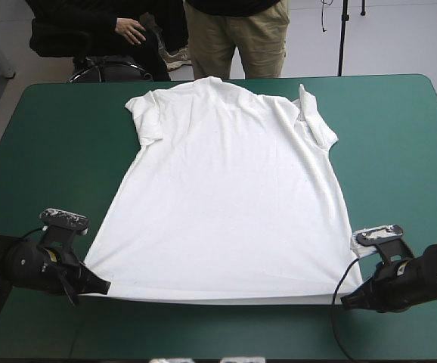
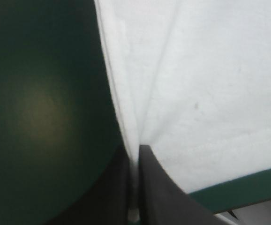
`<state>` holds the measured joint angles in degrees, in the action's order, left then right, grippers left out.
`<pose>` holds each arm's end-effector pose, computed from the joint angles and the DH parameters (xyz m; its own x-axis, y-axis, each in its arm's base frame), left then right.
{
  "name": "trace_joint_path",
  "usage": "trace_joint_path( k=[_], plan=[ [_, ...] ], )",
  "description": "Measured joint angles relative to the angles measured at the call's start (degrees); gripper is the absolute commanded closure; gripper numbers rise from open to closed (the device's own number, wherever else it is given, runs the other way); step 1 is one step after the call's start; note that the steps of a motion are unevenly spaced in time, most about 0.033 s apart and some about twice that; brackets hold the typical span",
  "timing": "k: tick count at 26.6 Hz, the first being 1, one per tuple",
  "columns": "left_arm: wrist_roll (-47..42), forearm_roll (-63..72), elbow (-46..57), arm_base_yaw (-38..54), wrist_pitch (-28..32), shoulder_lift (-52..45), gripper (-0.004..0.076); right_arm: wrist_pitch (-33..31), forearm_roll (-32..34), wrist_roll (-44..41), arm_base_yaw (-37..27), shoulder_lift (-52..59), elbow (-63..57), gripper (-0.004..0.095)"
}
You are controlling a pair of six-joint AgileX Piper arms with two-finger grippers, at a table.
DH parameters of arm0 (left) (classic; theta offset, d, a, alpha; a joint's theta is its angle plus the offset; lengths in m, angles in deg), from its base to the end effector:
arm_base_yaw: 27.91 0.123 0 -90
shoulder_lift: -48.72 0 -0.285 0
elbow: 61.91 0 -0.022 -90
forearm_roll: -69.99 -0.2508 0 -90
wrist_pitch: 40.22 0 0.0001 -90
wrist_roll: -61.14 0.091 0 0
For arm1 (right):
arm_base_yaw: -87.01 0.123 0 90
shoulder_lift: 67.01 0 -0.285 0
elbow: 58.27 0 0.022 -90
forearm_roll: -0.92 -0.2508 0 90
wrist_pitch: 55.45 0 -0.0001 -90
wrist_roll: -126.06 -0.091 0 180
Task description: Fold the cloth
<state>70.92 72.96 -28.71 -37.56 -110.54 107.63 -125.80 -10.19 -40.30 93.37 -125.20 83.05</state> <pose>0.1290 -0.0264 0.2931 -0.9009 0.3078 -0.3058 0.3233 0.9463 0.0002 0.1191 0.0299 0.2699 -0.9279 -0.2729 -0.2540 -0.3135 0.9399 0.1352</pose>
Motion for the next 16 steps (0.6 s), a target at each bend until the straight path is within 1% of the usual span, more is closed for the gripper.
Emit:
trace_joint_path(
  k=[2, 6, 9, 11, 12, 14, 16],
  plan=[
    [-0.13, 0.71, 2.37, 0.0, 0.0, -0.89, 0.0741, 0.76, -1.2, 0.54, 0.0, 0.0, -1.8, 0.0925],
    [-0.2, 1.62, 7.94, 0.0, 0.07, -1.22, 0.0741, 4.31, -2.22, 1.04, 0.0, 0.0, -5.15, 0.0925],
    [-0.2, 2.04, 8.92, 0.0, 0.13, -1.27, 0.074, 4.98, -2.24, 1.09, 0.0, 0.0, -5.49, 0.0923],
    [-0.2, 2.52, 8.92, 0.0, 0.18, -1.29, 0.0709, 5.09, -2.24, 1.15, 0.0, 0.0, -5.49, 0.0888],
    [-0.05, 2.69, 8.92, 0.0, 0.19, -1.29, 0.0671, 5.09, -2.17, 1.15, 0.0, 0.0, -5.49, 0.0841],
    [0.97, 3.27, 8.92, 0.0, 0.24, -1.29, 0.0568, 5.09, -2.06, 1.19, 0.0, 0.0, -5.49, 0.0701],
    [1.78, 4.02, 8.92, 0.0, 0.24, -1.29, 0.043, 5.09, -2.06, 1.19, 0.0, 0.0, -5.49, 0.0537]
  ],
)
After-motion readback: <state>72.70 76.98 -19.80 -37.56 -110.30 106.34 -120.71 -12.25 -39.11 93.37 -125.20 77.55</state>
